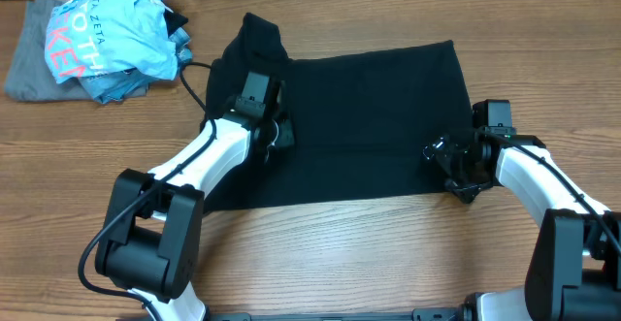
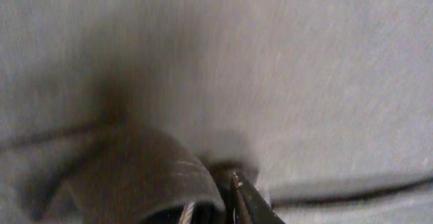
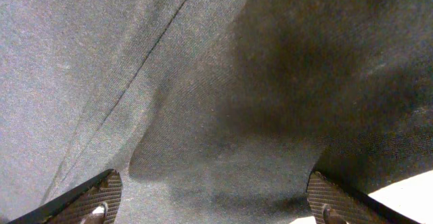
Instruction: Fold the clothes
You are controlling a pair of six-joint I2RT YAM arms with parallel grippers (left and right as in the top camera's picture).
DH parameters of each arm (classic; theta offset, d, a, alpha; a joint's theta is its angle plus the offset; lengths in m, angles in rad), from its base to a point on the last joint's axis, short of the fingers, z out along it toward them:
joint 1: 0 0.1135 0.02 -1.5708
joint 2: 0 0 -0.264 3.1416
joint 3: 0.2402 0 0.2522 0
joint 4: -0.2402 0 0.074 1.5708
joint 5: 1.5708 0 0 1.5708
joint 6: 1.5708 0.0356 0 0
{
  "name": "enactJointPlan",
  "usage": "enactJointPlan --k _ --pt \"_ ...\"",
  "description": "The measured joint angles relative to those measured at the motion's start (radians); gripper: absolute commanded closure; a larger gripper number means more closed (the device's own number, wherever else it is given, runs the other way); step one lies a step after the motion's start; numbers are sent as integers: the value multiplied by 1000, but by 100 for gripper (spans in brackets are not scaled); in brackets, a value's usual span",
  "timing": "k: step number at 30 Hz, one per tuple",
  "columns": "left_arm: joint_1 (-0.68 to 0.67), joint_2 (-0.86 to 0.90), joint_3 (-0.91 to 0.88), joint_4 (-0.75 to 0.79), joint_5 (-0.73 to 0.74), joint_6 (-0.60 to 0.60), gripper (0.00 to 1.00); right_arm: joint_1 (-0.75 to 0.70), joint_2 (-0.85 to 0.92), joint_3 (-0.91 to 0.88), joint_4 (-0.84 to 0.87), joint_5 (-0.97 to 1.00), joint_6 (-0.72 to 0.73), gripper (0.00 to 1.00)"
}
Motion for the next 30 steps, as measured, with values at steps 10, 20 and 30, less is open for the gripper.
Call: enactJointPlan --k 10,20,30 --pt "6 2 0 119 -28 49 0 0 0 0 -6 13 0 8" --pt "19 2 163 -94 -30 75 0 1 0 0 -9 23 -1 8" --pt "19 -48 381 -460 -31 122 0 1 0 0 -8 24 0 8"
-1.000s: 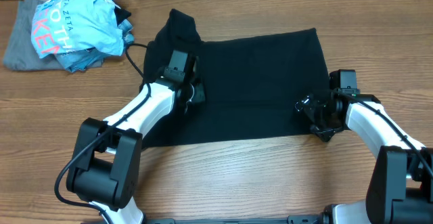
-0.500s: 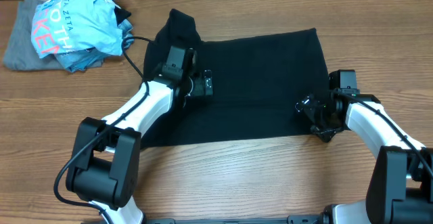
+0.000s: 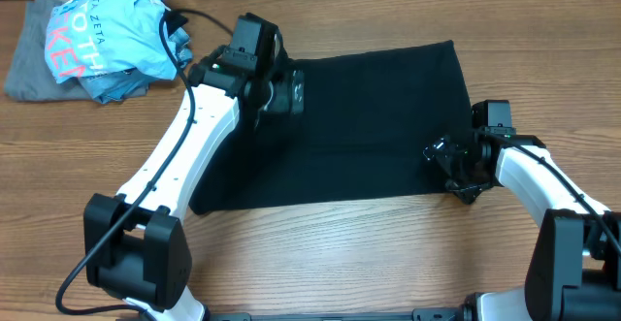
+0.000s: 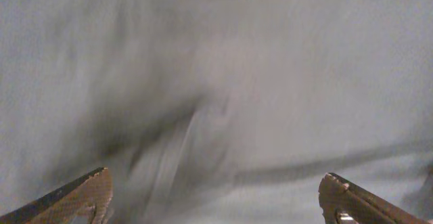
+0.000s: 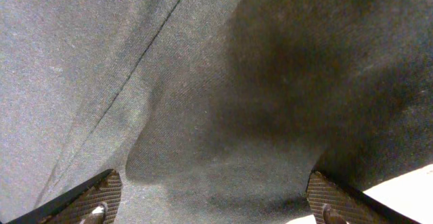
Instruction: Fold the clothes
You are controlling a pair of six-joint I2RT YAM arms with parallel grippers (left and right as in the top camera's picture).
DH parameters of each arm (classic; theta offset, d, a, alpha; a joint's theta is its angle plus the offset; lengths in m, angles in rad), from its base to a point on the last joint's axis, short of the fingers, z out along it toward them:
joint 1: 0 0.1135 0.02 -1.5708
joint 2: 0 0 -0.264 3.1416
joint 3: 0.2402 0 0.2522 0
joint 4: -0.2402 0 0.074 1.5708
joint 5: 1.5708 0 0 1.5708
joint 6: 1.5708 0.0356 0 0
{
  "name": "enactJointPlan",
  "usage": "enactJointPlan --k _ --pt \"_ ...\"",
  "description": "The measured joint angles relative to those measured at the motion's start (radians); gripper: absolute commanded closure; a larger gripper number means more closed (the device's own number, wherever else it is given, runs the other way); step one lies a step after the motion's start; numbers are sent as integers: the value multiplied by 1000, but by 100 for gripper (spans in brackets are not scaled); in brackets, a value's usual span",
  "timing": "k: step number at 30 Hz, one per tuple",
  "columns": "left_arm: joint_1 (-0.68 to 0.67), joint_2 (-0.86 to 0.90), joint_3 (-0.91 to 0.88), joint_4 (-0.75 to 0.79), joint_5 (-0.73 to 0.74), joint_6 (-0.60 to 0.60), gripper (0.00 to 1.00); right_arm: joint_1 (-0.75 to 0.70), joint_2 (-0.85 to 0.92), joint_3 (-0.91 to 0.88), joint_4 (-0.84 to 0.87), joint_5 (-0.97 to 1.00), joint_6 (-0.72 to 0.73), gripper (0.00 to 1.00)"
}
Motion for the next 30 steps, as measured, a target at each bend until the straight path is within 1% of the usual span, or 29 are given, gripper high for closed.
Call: enactJointPlan --k 3,6,10,14,18,23,30 --pt "0 -2 -8 -154 0 -3 0 0 0 0 3 0 0 8" --pt "0 0 -44 -193 -1 -3 0 0 0 0 8 3 0 8" --pt "0 25 -124 -141 -24 -2 0 0 0 0 12 10 0 8" --pt "0 93 -165 -113 -88 -2 0 0 0 0 11 11 0 8" --pt "0 141 -172 -60 -159 8 0 0 0 0 10 11 0 8" --pt "0 178 -172 13 -242 50 0 0 0 0 6 14 0 8" --pt "0 190 -172 45 -329 69 0 0 0 -1 5 14 0 8"
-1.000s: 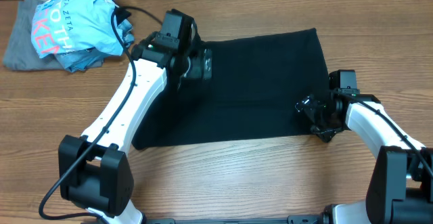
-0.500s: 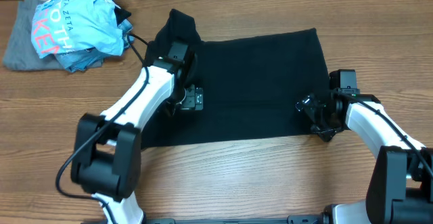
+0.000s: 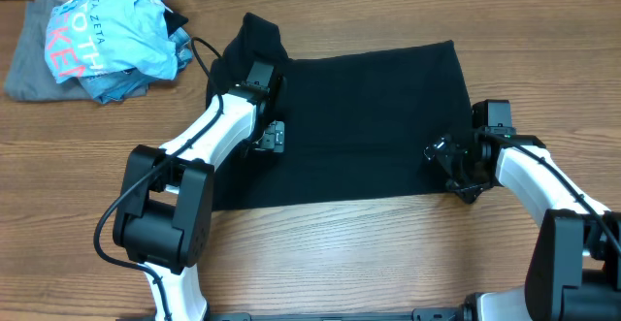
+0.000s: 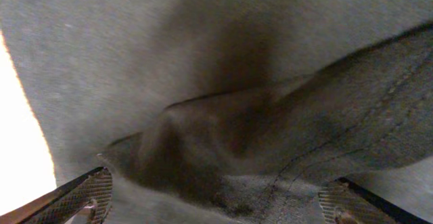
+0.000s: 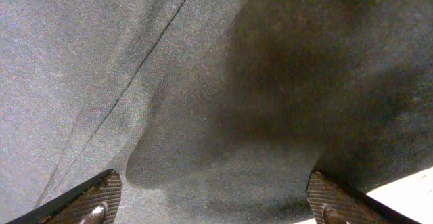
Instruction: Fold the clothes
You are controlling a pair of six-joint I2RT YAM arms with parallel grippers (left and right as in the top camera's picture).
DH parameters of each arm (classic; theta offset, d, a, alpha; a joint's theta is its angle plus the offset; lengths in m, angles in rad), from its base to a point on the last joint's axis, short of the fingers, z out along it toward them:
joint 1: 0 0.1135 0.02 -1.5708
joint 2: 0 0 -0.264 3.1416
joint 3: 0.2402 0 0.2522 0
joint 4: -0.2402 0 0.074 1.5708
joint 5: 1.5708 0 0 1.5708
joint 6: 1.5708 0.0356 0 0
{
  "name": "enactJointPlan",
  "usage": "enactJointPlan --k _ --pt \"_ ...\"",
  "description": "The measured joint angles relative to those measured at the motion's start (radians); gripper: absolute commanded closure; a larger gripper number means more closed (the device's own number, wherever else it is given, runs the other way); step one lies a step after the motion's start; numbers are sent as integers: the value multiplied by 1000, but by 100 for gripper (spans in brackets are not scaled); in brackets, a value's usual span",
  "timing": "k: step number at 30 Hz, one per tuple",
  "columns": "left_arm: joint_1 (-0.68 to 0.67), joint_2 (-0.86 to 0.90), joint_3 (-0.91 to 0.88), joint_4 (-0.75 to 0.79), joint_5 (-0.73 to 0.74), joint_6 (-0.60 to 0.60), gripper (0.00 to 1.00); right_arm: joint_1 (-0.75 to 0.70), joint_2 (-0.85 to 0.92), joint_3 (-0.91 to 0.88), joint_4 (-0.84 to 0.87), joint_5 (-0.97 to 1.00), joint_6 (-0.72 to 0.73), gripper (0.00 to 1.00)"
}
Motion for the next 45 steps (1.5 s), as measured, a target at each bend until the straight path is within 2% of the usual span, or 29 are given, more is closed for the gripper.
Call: enactJointPlan --k 7,16,18,22,25,32,36,41,45 --pt "0 0 0 34 -103 8 0 0 -4 -10 16 3 0 8" --pt "0 0 1 210 -222 11 0 0 -4 -10 16 3 0 8" --pt "1 0 7 207 -230 11 0 0 -4 -10 14 3 0 7" --pt "1 0 81 82 -244 -2 0 0 -5 -10 11 4 1 4" --pt "1 0 203 -43 -252 -51 0 1 -6 -10 13 3 0 0" --pt "1 -9 432 -267 -262 -116 0 2 -8 -10 16 3 2 0" --pt "1 -17 442 -406 -211 -146 0 2 -10 -8 0 9 -13 0" --pt "1 -17 437 -538 -145 -201 0 1 -13 48 -177 53 -57 0" --pt "0 -17 388 -566 -121 -232 0 1 -21 143 -246 73 -107 0"
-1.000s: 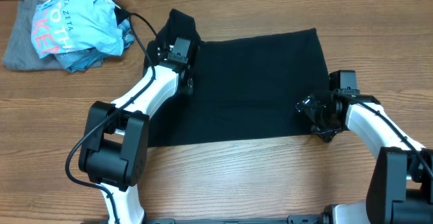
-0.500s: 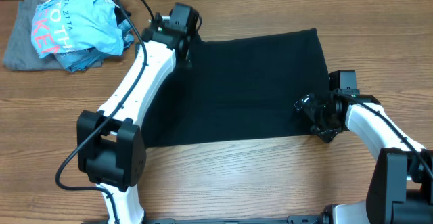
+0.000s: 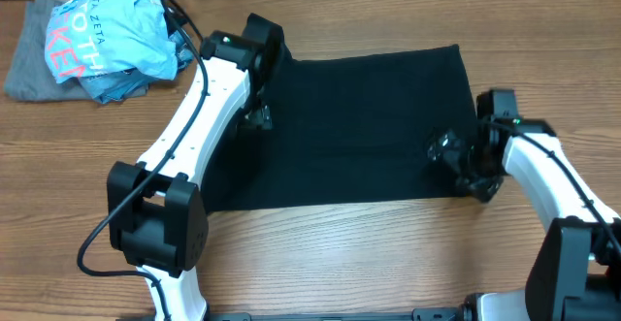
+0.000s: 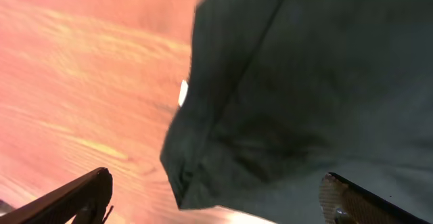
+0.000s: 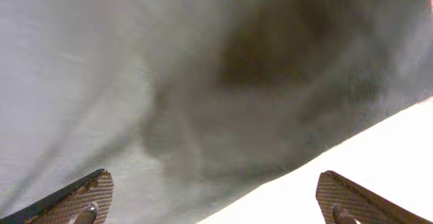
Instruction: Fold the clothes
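Note:
A black garment [image 3: 369,127] lies spread flat across the middle of the table, with a bunched sleeve at its far left corner. My left gripper [image 3: 257,115] hovers open over the garment's left part. In the left wrist view the open left gripper [image 4: 216,198] frames the cloth's left edge [image 4: 203,149] against bare wood. My right gripper [image 3: 458,161] sits open at the garment's right side. Between the right gripper's spread fingers [image 5: 216,198] the dark cloth [image 5: 135,61] meets bright tabletop. Neither gripper holds anything.
A crumpled light blue shirt [image 3: 116,30] lies on a grey garment [image 3: 27,64] at the far left corner of the wooden table [image 3: 320,253]. The left arm's cable [image 3: 184,25] runs close beside that pile.
My left gripper, then low and open on the cloth, is now farther back and left, with the cloth's left edge and wood in its view. The right gripper shifted slightly right, showing more table.
First my left gripper looked shut at a fold on the garment's left part. Then it was open farther back over the cloth, then open and low on it again, and now open over the left edge. My right gripper stayed open at the right edge throughout.

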You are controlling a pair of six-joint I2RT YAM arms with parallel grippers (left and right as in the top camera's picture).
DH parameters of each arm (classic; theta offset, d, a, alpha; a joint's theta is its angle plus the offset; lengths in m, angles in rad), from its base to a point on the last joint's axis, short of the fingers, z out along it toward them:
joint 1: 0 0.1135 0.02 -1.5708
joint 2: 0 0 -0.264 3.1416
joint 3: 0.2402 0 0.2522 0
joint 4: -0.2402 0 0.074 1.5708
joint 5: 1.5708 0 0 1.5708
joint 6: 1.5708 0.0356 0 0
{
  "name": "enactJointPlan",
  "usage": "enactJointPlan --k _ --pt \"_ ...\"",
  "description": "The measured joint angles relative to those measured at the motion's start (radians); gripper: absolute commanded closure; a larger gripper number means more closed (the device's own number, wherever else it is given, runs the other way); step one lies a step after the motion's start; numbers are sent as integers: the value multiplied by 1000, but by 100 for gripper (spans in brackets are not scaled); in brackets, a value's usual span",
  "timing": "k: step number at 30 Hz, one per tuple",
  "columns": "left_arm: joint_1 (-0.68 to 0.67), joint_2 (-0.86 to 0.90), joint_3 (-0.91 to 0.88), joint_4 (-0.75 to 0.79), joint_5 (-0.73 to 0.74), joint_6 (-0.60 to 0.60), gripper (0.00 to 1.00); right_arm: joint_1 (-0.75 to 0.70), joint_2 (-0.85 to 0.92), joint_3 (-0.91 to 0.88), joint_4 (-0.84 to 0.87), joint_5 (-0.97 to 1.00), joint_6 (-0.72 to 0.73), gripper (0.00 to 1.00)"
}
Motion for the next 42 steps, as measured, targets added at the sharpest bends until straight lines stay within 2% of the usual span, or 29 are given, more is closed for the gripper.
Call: enactJointPlan --k 2,3,8,11,20,25,27,36,42 --pt "0 0 -79 31 32 -11 0 0 -8 30 -2 7 -23 2" --pt "0 0 -121 56 45 -14 0 0 -12 38 -3 10 -33 8" --pt "0 0 -323 199 121 -18 1 0 -15 35 -5 27 -58 55" --pt "0 0 -428 259 168 -18 0 0 -15 26 6 40 -61 73" --pt "6 -28 -489 291 208 -18 0 0 -15 -102 121 47 -26 76" --pt "30 -30 -502 261 235 -23 0 0 -15 -166 177 47 13 76" --pt "53 -32 -511 247 251 -23 0 0 -15 -194 208 47 32 79" --pt "153 -57 -577 227 313 -31 0 0 -16 -208 205 47 99 96" --pt "203 -64 -600 215 343 -34 0 -9 -16 -200 123 72 126 96"
